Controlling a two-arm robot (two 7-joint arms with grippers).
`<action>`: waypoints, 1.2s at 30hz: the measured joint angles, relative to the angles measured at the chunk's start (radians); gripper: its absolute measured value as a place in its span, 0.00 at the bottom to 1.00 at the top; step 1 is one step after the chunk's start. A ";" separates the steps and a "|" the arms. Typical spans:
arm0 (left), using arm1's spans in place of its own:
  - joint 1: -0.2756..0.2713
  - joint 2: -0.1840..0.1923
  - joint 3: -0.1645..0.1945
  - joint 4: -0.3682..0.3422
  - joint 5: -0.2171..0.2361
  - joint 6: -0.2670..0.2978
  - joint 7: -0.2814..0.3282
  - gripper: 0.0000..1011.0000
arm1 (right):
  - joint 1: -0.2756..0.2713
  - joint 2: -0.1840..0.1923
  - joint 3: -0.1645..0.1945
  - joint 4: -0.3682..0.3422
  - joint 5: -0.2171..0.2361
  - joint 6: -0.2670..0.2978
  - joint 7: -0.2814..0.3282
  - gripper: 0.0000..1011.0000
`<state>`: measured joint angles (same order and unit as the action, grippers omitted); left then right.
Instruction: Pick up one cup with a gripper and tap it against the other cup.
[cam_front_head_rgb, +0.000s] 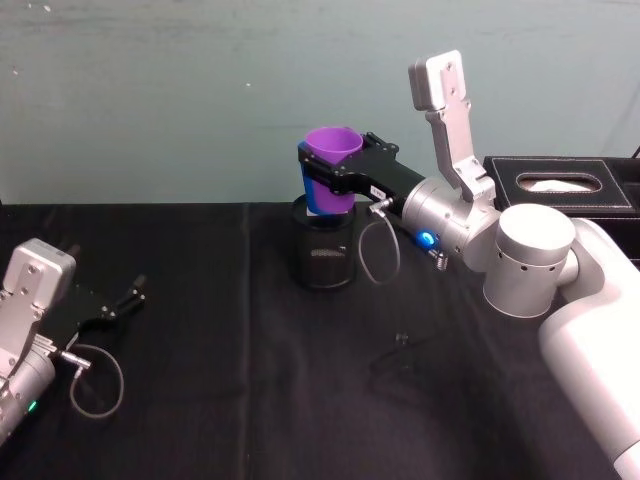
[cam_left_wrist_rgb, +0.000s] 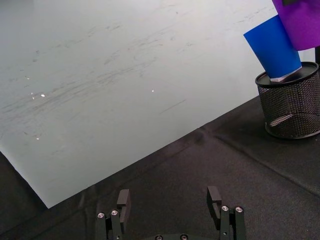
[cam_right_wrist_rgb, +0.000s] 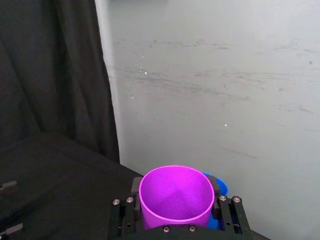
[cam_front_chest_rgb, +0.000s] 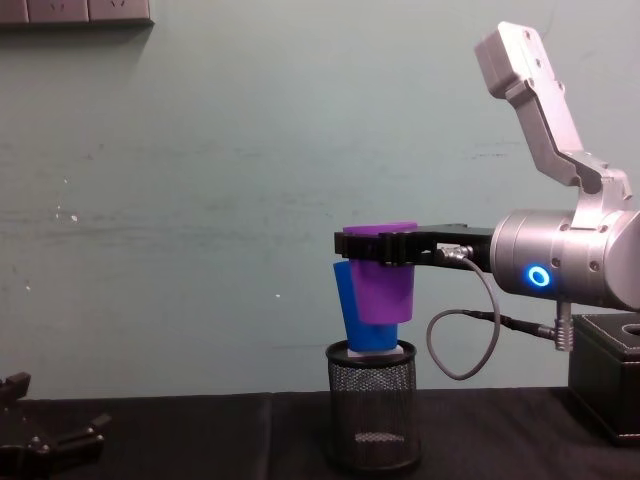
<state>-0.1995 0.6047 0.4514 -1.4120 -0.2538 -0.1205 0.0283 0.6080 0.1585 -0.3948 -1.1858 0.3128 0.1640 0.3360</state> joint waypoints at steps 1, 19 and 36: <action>0.000 0.000 0.000 0.000 0.000 0.000 0.000 0.99 | 0.000 0.000 0.000 0.000 0.000 0.000 0.000 0.75; 0.000 0.000 0.000 0.000 0.000 0.000 0.000 0.99 | -0.010 0.005 -0.002 -0.017 -0.004 -0.012 0.002 0.75; 0.000 0.000 0.000 0.000 0.000 0.000 0.000 0.99 | -0.138 0.066 0.011 -0.166 0.028 -0.011 0.024 0.75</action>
<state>-0.1995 0.6047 0.4514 -1.4120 -0.2539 -0.1205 0.0283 0.4695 0.2245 -0.3840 -1.3515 0.3405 0.1531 0.3602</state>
